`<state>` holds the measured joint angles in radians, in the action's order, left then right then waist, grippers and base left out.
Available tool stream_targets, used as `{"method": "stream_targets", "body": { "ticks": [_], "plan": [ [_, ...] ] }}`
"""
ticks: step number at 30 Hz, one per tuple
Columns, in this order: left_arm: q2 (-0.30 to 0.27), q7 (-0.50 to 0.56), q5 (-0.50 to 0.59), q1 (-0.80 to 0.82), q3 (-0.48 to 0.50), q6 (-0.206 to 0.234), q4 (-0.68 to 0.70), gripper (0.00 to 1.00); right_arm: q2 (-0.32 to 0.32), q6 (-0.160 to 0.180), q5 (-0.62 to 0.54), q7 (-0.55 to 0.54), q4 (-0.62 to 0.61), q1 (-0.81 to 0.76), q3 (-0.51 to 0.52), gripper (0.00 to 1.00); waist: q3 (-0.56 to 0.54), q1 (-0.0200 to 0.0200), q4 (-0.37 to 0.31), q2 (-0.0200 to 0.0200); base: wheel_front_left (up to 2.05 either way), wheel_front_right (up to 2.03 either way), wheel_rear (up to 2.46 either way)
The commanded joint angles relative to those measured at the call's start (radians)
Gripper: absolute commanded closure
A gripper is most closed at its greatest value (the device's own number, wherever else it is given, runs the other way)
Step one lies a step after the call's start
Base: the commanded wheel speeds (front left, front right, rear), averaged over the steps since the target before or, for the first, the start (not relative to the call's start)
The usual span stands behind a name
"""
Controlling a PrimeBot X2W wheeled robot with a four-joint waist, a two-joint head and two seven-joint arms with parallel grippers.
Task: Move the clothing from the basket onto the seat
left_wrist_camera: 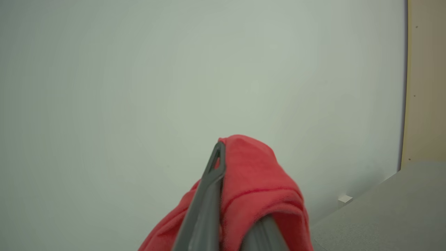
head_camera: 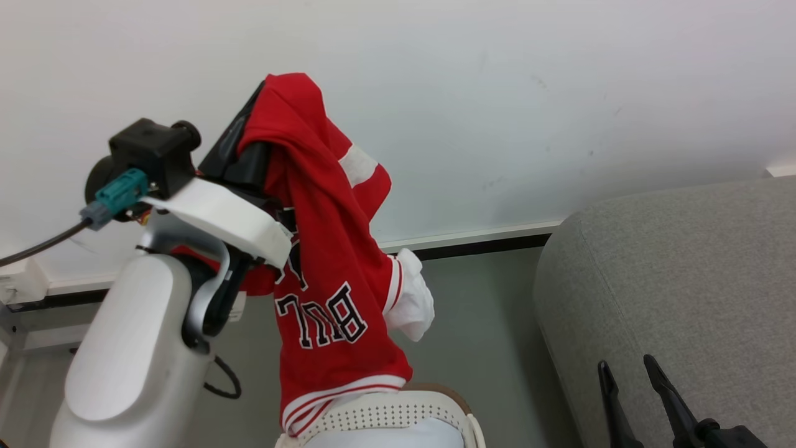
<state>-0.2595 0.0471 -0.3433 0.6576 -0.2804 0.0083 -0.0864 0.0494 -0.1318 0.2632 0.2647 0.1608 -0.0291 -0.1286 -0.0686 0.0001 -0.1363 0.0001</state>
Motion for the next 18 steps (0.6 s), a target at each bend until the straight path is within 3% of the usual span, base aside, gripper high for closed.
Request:
{"method": "stream_targets", "body": {
  "ticks": [1,13,18],
  "plan": [
    [-0.003,-0.001,-0.013,-0.008,0.0,0.001,0.003,1.0,0.002,0.002,-0.005,0.0,-0.004,-0.012,0.004,0.0,0.002,-0.0001,0.001,-0.0001,0.0,0.0,0.0],
    [-0.004,-0.003,-0.018,-0.016,-0.017,0.007,0.0,1.0,0.002,0.002,-0.033,0.0,-0.016,0.026,-0.024,0.0,0.013,-0.0001,0.002,-0.0001,0.0,0.0,0.0],
    [-0.005,-0.002,-0.021,-0.012,-0.021,0.007,0.0,1.0,0.066,0.002,-0.022,0.0,-0.024,0.086,-0.15,0.0,0.014,-0.0001,0.0,-0.0001,0.0,0.0,0.0]
  ]
}}
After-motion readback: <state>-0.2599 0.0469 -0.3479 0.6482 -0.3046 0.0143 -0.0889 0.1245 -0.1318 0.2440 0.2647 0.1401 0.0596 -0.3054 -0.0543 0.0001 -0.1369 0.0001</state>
